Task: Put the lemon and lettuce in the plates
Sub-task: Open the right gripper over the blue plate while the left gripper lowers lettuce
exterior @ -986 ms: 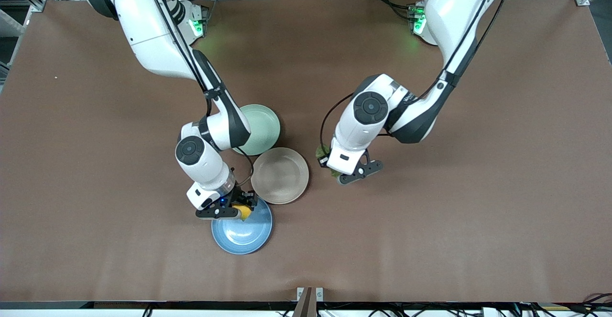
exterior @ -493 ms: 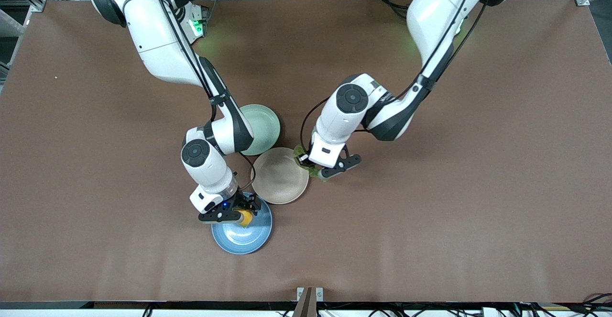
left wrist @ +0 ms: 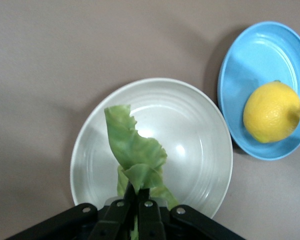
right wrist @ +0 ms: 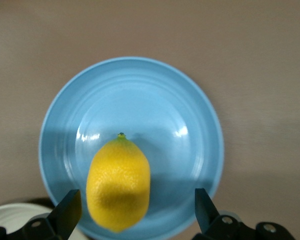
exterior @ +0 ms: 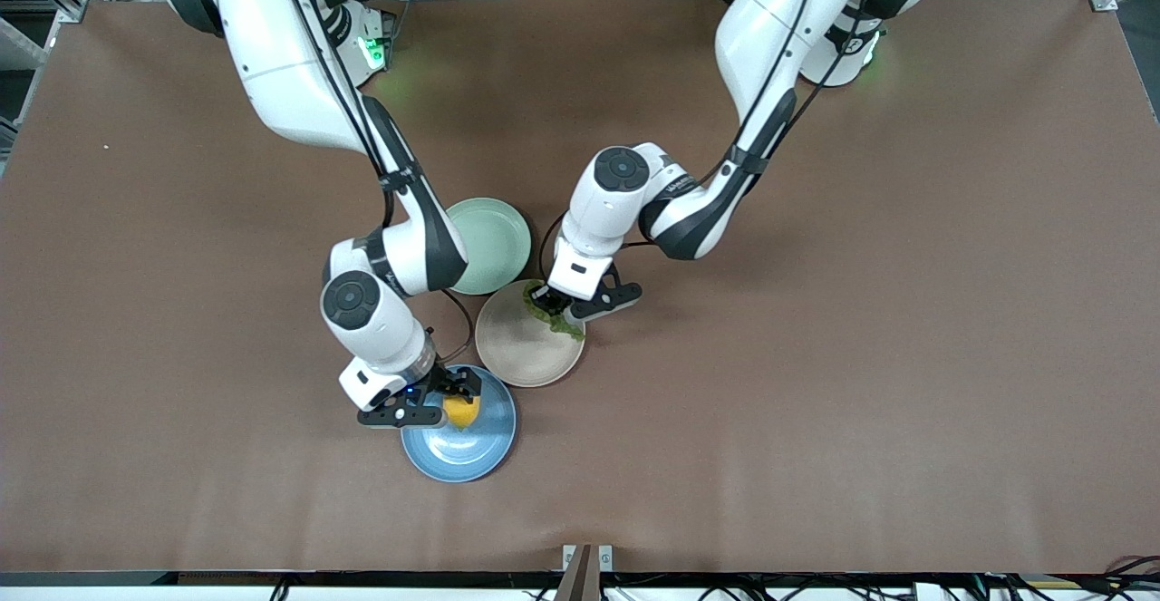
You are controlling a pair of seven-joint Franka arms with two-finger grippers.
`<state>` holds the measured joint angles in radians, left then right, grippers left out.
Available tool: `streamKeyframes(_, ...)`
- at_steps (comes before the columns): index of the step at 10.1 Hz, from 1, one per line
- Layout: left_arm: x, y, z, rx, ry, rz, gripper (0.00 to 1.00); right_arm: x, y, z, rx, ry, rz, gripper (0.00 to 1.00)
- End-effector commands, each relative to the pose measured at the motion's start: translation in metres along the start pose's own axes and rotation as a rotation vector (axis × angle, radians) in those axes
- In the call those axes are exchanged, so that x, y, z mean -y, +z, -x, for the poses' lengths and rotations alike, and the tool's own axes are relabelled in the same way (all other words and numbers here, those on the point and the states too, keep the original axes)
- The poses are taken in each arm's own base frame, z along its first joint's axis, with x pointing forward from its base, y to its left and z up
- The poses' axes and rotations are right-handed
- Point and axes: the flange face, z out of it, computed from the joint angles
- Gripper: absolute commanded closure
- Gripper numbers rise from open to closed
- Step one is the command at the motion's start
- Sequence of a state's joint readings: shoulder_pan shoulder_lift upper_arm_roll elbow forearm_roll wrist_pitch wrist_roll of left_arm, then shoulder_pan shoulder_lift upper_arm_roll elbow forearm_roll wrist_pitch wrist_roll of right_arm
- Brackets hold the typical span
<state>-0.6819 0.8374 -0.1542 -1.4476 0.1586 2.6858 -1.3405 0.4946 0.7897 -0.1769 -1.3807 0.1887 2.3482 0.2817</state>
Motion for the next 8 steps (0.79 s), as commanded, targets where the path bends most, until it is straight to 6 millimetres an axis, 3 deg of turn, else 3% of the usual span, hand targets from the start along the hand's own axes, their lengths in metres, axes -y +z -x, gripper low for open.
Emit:
streamKeyframes(1, -0.010, -0.002, -0.001, -0.020, 0.005, 0.021, 0.00, -0.028, -0.037, -0.003, 0.077, -0.024, 0.000, 0.00)
streamKeyframes(4, -0.011, -0.008, -0.006, -0.031, 0.011, 0.024, 0.00, -0.069, -0.083, -0.010, 0.114, -0.106, 0.076, 0.00)
streamKeyframes(5, -0.011, -0.013, -0.015, -0.041, 0.005, 0.026, 0.00, -0.096, -0.090, -0.006, 0.140, -0.146, 0.074, 0.00)
streamKeyframes(7, -0.002, -0.028, -0.054, -0.091, -0.022, -0.001, 0.00, -0.145, -0.103, 0.002, 0.175, -0.221, 0.062, 0.00)
streamKeyframes(8, 0.007, -0.037, -0.078, -0.098, -0.044, -0.048, 0.00, -0.181, -0.111, 0.008, 0.186, -0.217, 0.055, 0.00)
